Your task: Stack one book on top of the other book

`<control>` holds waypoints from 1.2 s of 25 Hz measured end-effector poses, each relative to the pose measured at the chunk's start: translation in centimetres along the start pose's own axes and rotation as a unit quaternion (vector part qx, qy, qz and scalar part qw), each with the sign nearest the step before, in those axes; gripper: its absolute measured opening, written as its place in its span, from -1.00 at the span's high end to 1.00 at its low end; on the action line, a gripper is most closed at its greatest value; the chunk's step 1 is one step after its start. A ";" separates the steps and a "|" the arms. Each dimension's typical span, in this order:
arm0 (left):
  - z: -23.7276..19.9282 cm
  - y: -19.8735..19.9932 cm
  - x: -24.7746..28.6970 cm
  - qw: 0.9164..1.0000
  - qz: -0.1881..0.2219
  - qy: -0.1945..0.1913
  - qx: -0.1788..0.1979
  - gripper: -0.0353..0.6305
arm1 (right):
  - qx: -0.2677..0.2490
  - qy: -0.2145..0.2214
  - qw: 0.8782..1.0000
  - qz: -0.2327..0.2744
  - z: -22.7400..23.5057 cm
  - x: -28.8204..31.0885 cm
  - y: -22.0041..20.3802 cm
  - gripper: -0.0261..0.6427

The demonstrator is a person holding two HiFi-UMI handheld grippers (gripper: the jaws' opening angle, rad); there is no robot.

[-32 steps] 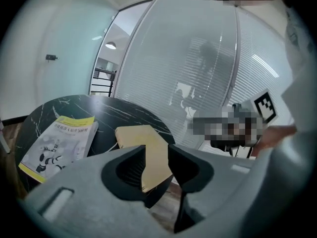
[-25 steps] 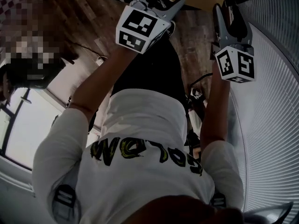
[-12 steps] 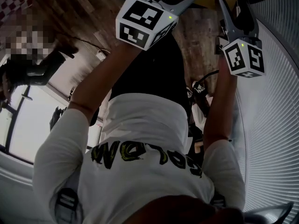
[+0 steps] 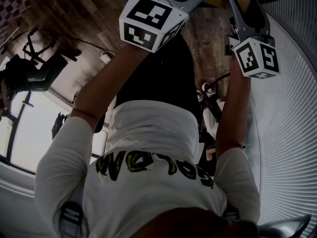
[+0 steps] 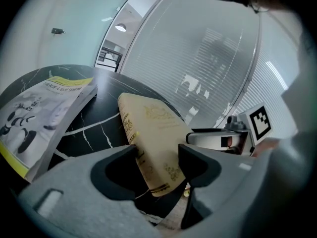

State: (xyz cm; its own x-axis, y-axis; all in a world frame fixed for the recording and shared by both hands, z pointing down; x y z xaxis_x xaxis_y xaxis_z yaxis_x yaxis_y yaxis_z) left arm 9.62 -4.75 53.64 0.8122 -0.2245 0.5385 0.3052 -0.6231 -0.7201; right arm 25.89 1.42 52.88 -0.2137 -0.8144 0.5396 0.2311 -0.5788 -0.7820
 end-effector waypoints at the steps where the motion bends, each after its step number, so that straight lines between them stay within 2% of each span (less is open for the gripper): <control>1: 0.1 0.1 0.1 1.000 0.001 0.000 0.000 0.07 | 0.001 -0.001 1.000 0.000 0.2 -0.1 0.1 0.09; 10: -0.4 1.5 -1.5 1.000 -0.001 -0.002 -0.009 0.10 | 0.008 -0.024 1.000 0.010 -1.6 -0.4 2.3 0.22; 16: 1.1 2.4 -2.8 1.000 0.013 0.004 0.007 0.10 | 0.015 -0.032 0.999 0.031 -2.4 -2.3 2.8 0.22; 30: 4.7 7.3 -8.4 0.999 0.034 0.008 0.038 0.10 | -0.001 -0.046 0.996 0.074 -6.8 -7.5 7.9 0.23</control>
State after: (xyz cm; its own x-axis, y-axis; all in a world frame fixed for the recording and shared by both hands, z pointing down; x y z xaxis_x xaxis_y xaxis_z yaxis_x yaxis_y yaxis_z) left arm 7.32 -3.90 41.83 0.8247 -0.2763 0.4934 0.2869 -0.5475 -0.7861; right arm 22.90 3.22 40.58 -0.0888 -0.8913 0.4446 0.2518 -0.4519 -0.8558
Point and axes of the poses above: the fingertips, and each gripper's own axes: x forward along the fingers, z to its right, y out of its top, the point moved 7 cm from there along -x, backward along the fingers, and after that the axes turned 1 degree about -y, right-handed, at the moved point
